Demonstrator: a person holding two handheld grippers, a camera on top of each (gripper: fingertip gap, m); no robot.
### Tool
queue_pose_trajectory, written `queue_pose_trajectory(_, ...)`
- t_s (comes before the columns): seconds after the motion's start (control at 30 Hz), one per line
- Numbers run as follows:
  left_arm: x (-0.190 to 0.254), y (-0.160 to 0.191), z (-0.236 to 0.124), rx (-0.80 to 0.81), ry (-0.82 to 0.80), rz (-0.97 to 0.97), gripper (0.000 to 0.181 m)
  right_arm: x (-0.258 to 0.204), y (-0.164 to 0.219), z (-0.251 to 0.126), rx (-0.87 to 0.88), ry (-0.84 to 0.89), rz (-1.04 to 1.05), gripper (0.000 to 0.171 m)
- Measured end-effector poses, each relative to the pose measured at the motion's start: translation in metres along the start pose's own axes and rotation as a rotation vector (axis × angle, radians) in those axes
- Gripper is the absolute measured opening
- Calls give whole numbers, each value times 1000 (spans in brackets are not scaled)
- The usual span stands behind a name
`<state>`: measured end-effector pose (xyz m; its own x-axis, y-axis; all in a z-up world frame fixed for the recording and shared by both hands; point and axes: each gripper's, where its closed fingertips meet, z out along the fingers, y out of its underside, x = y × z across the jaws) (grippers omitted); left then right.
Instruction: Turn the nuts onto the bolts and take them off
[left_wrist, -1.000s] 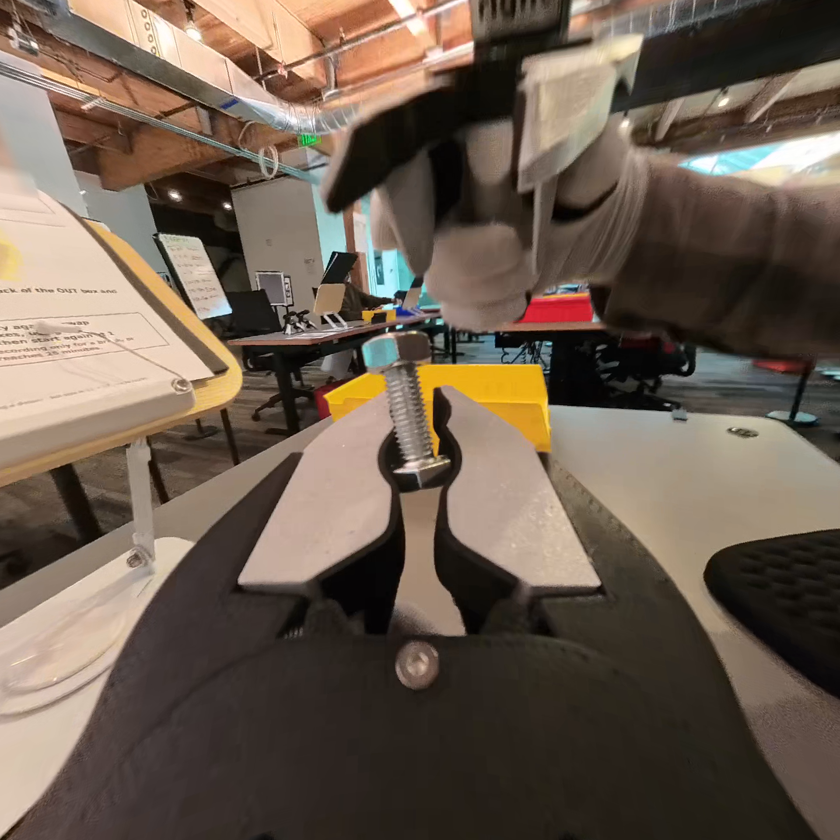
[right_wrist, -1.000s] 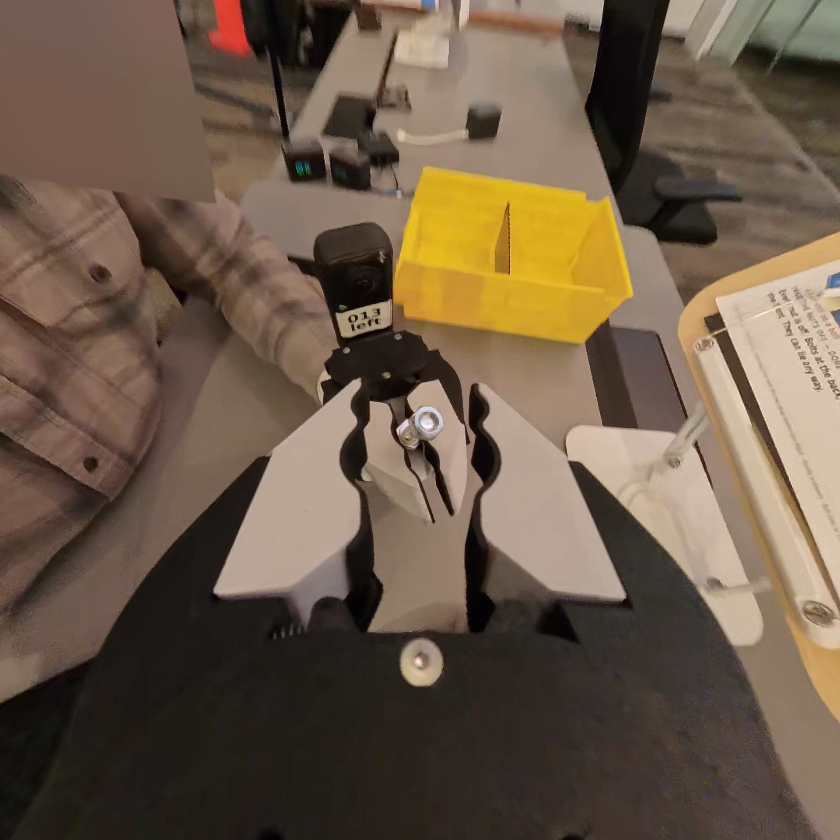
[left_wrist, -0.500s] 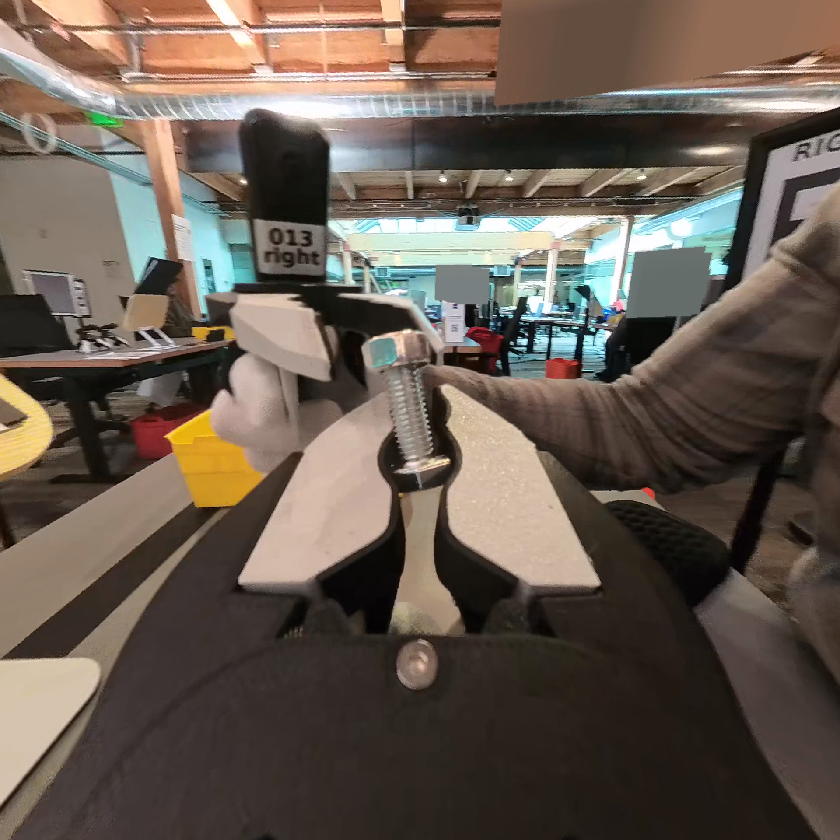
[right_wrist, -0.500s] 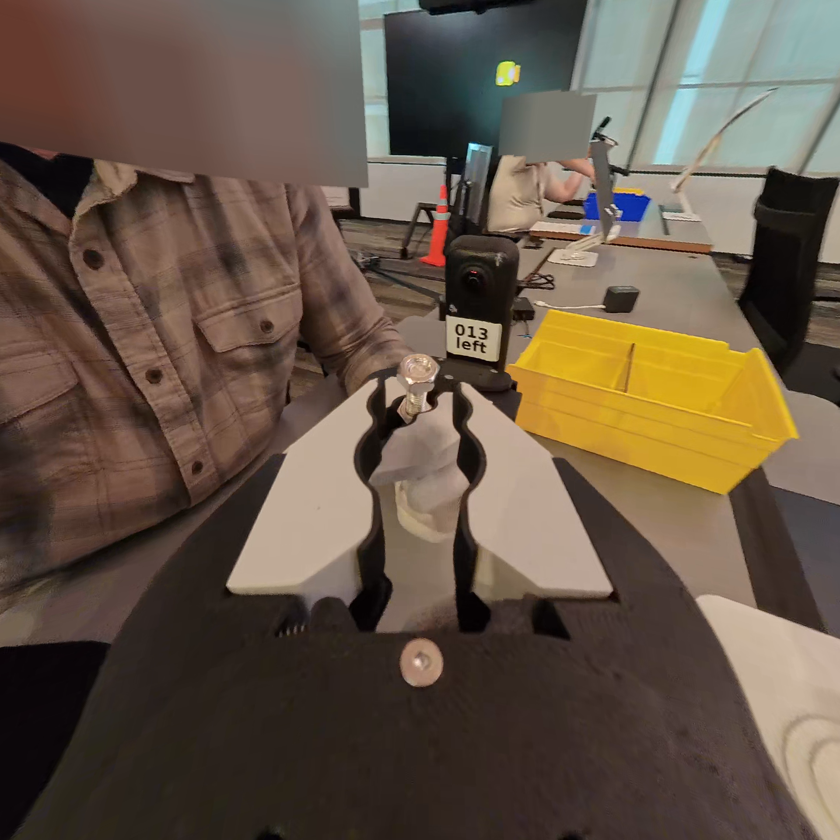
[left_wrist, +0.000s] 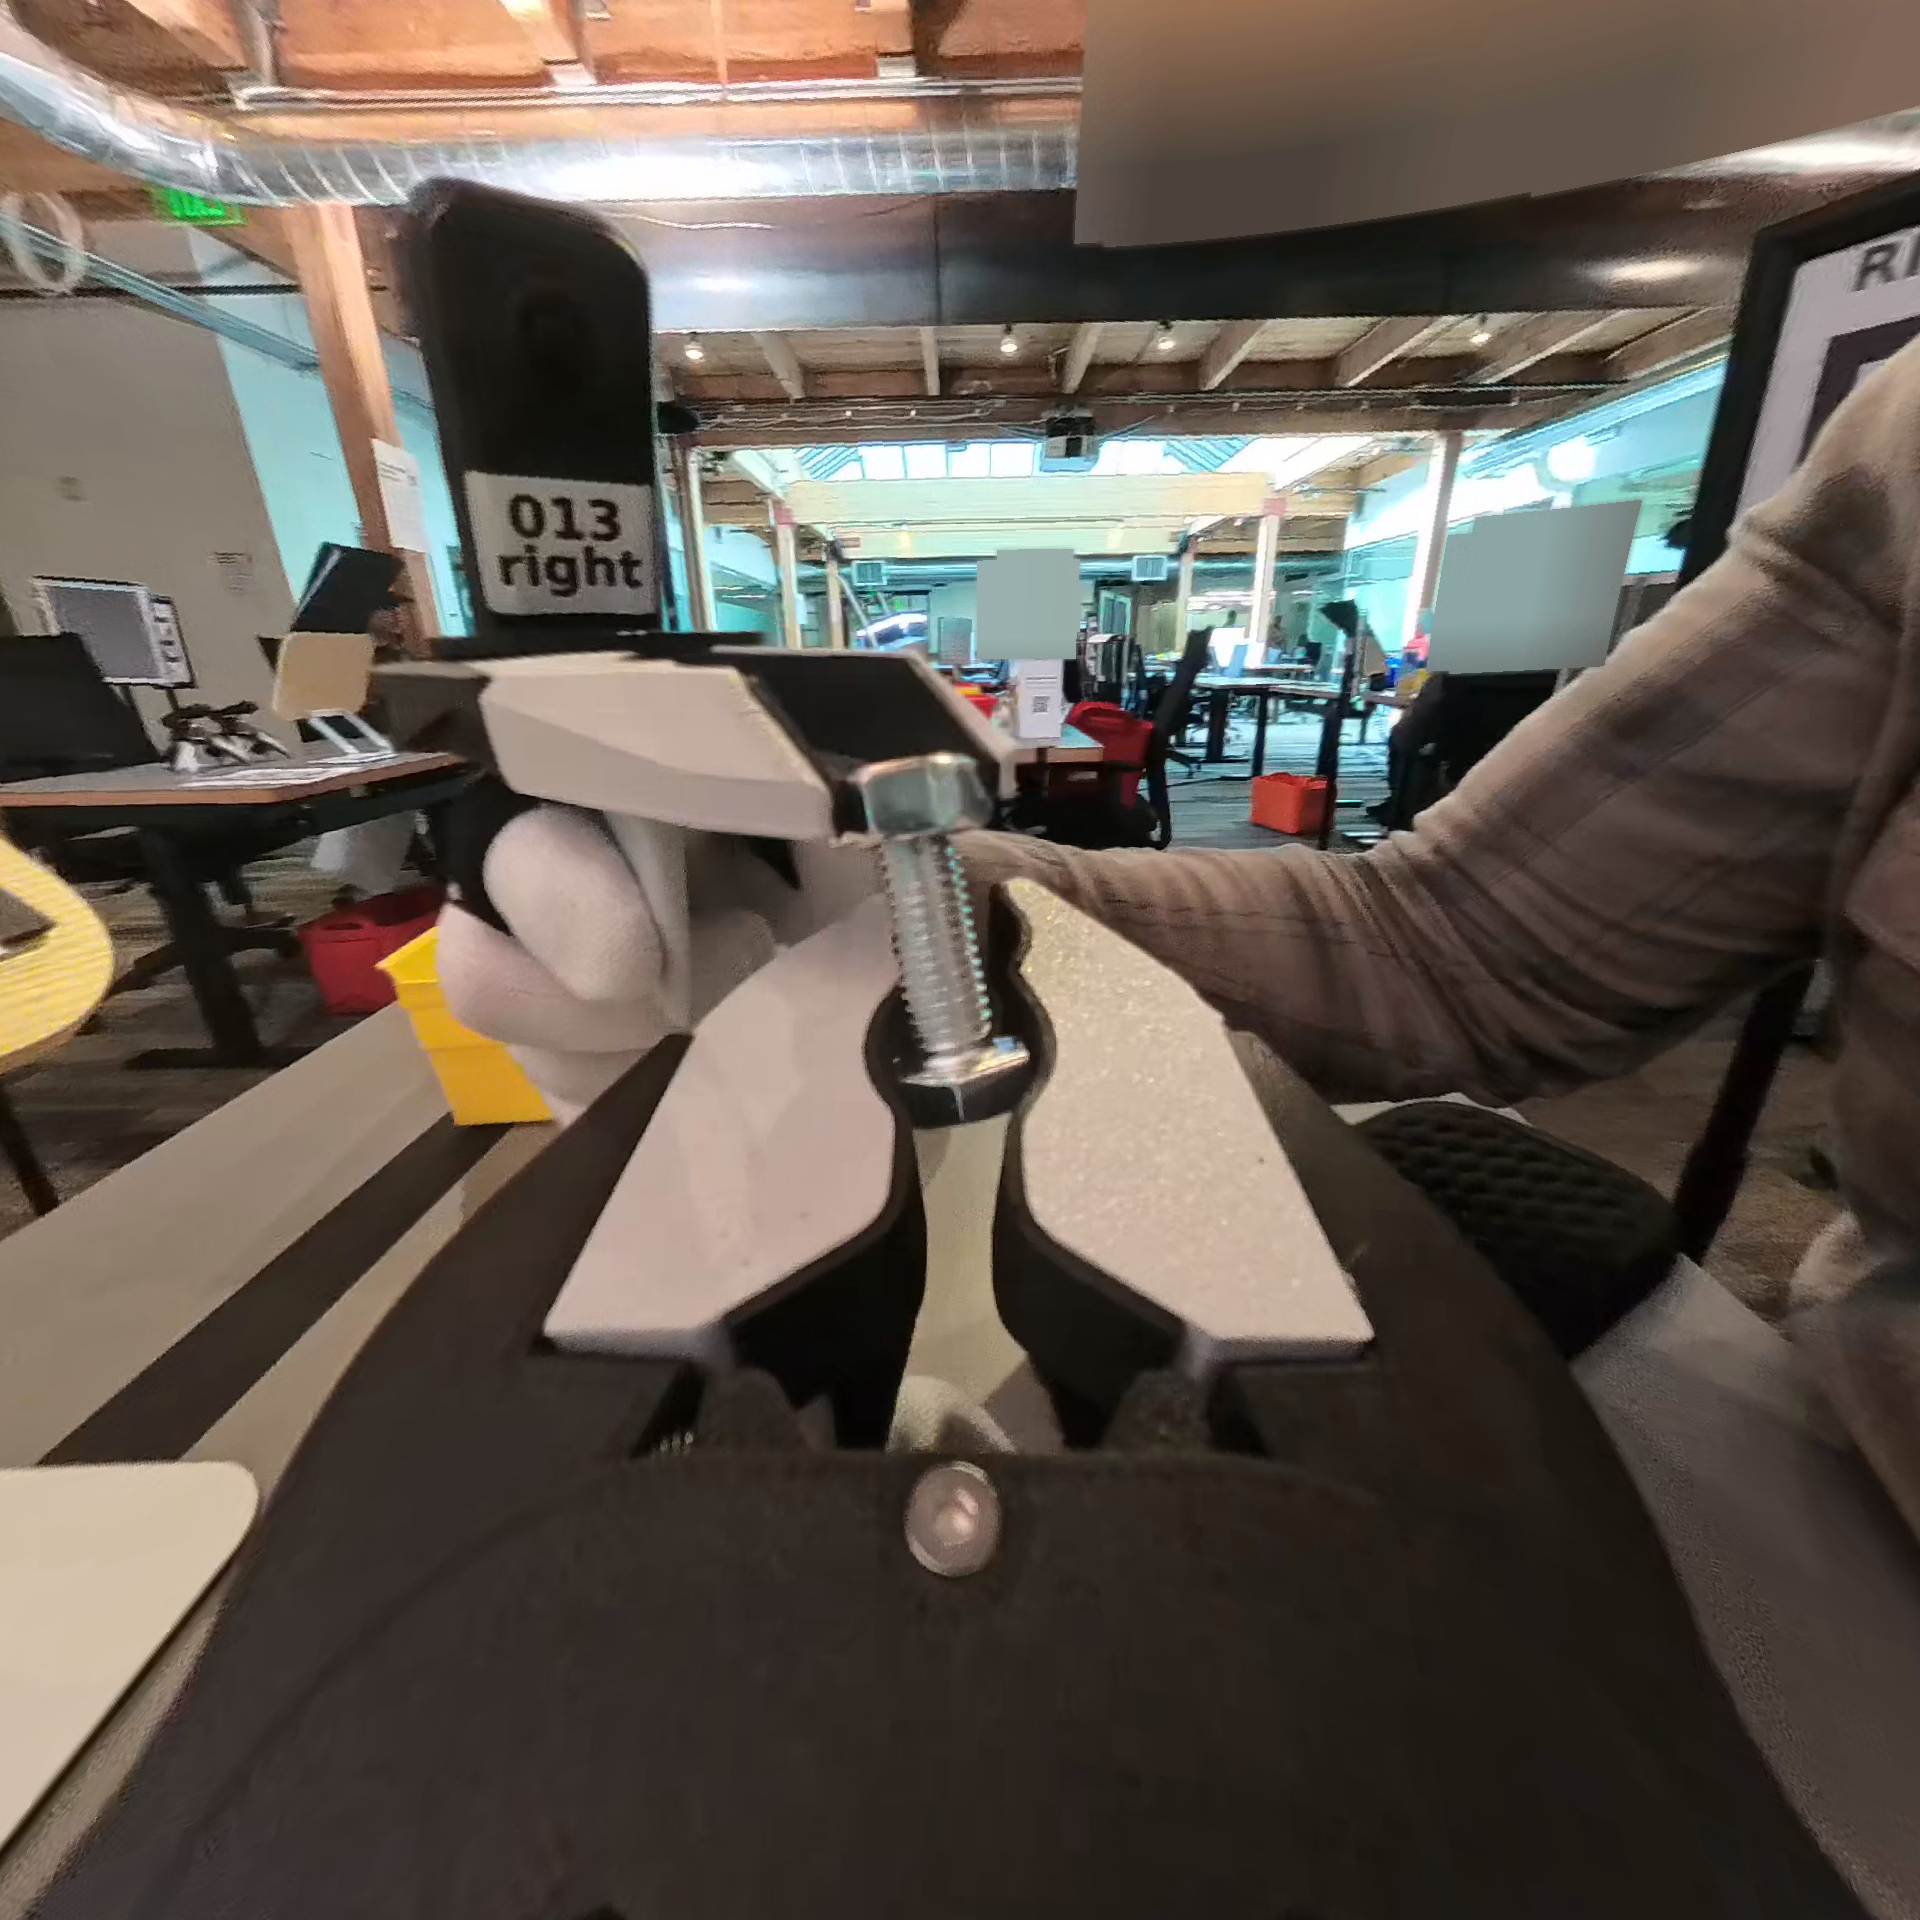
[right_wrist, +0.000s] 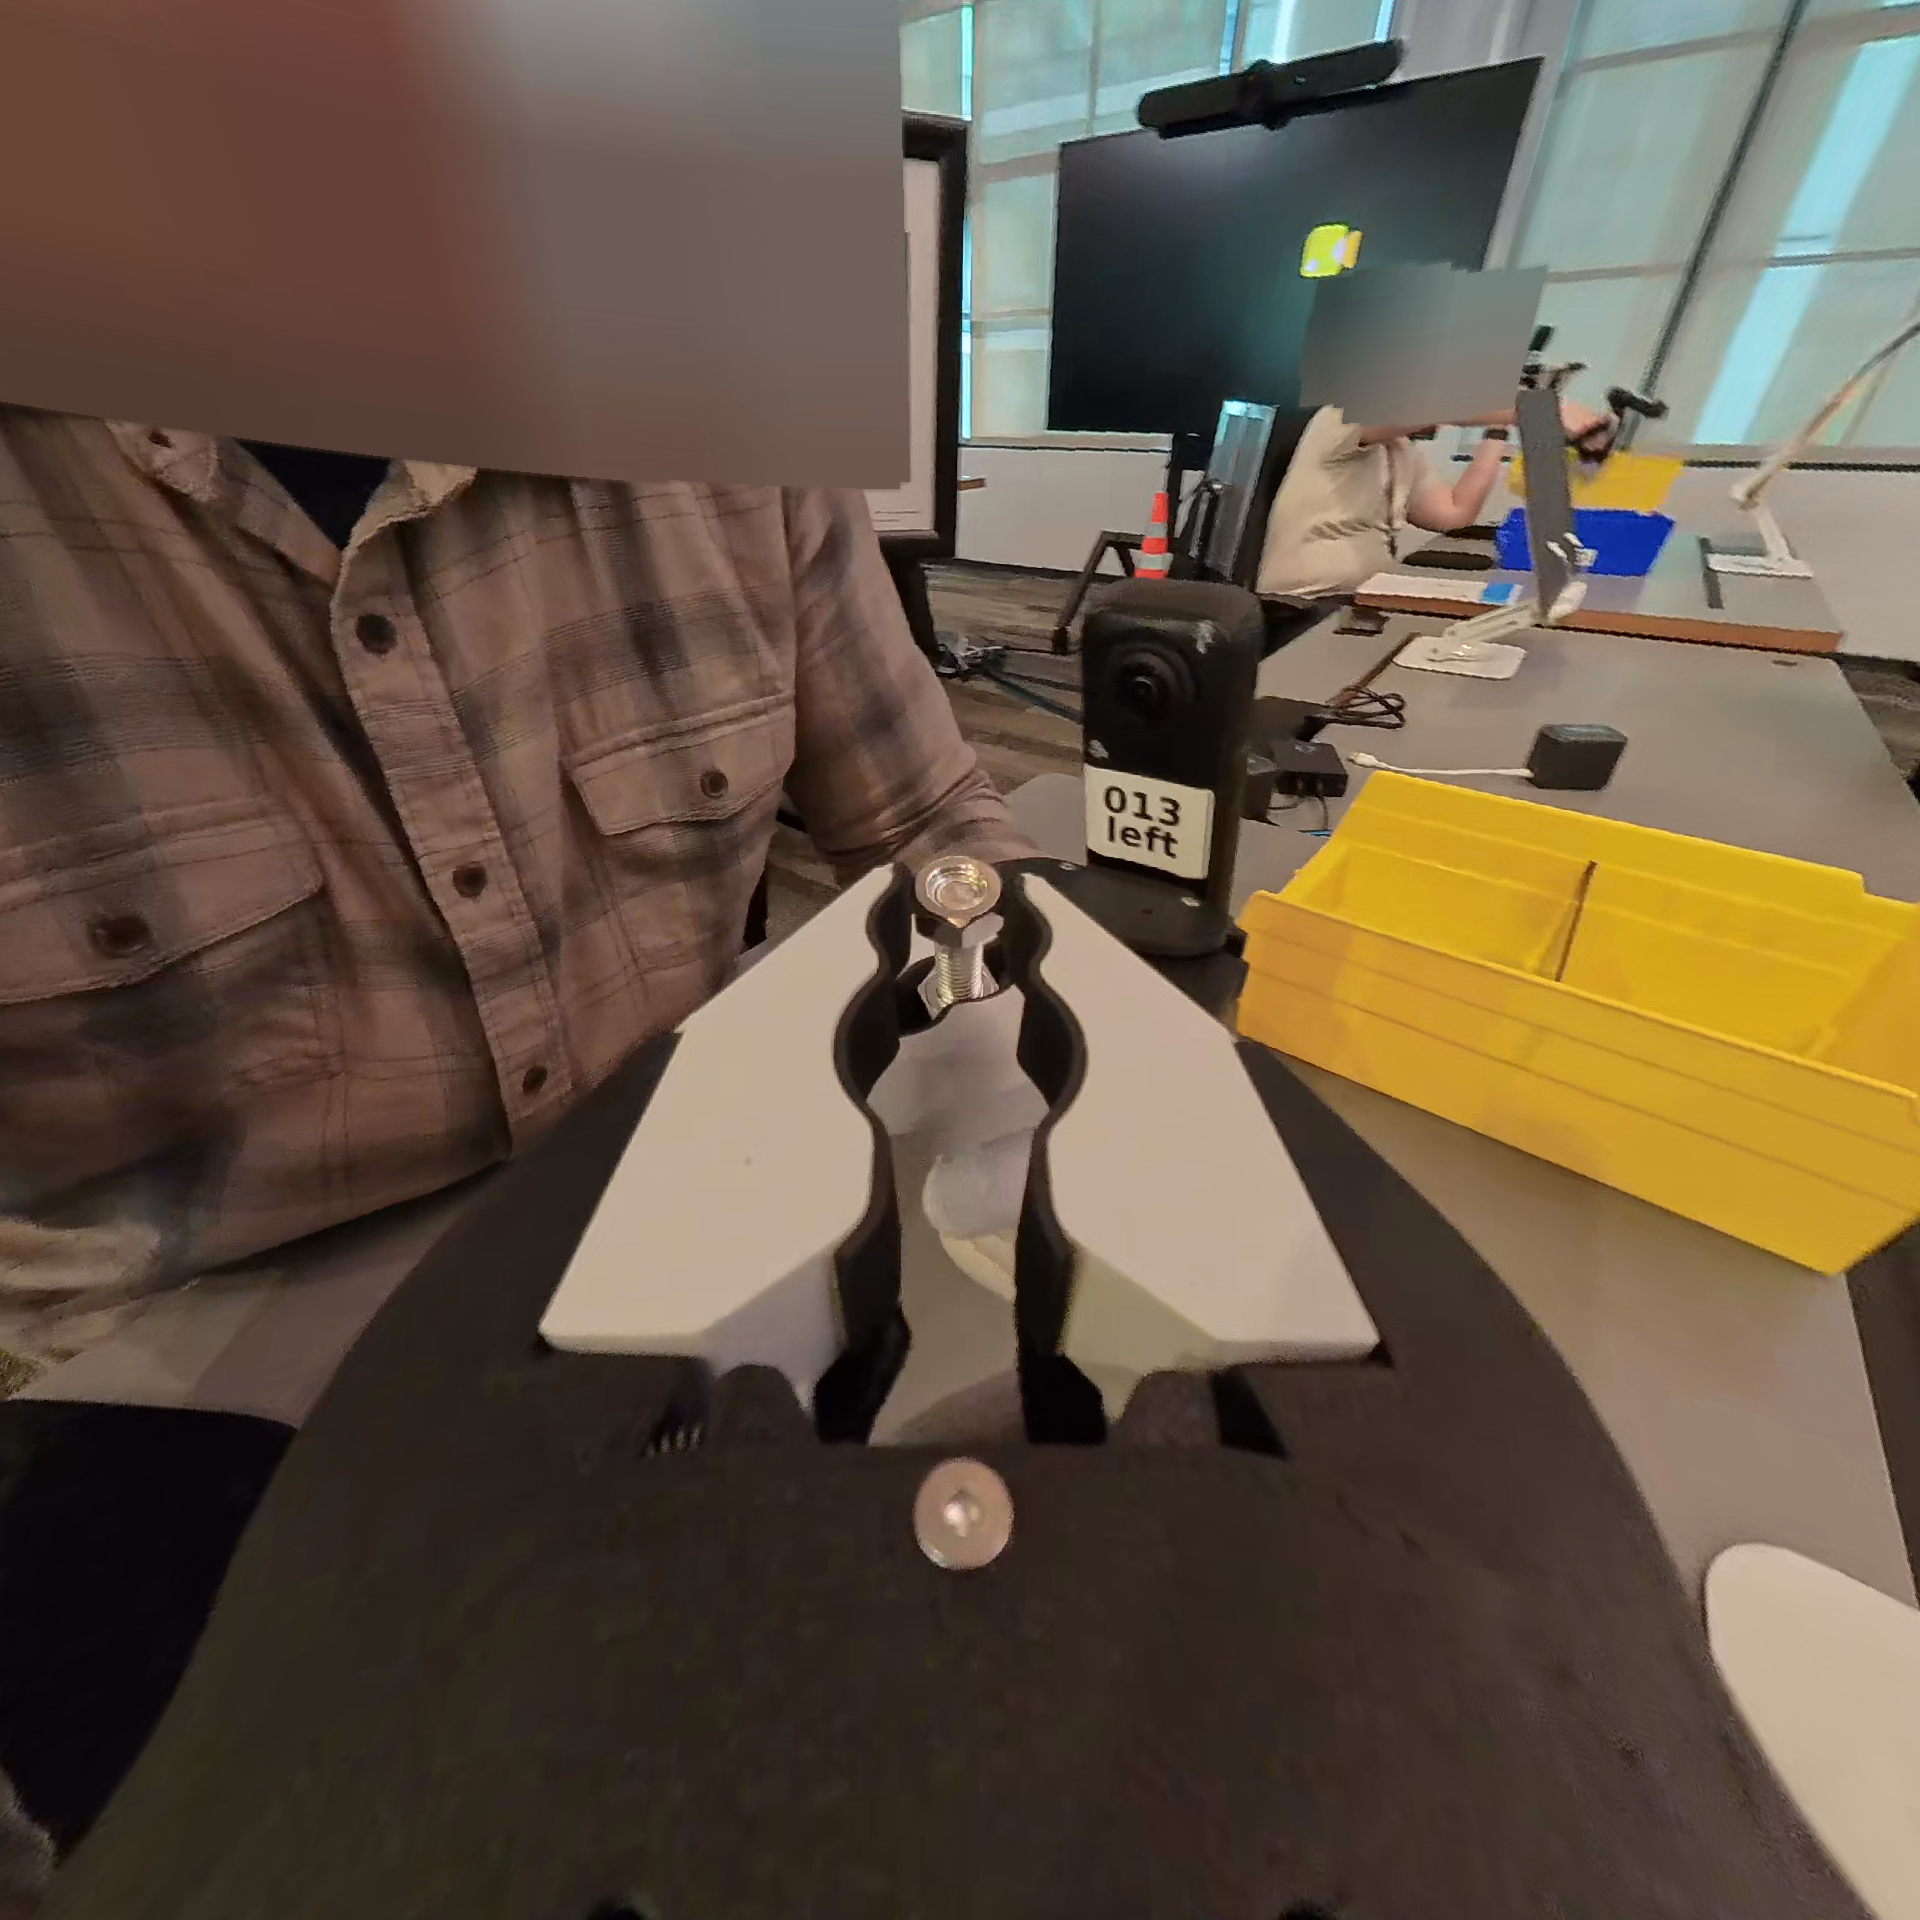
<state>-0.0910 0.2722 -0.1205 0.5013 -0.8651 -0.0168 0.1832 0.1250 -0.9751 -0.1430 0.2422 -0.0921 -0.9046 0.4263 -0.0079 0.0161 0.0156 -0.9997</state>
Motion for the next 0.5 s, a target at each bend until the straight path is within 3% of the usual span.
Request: queue_pose_trajectory(0.5,-39,16,-10,-97,-226,125,10,27,14,-12,-136,540,122,15)
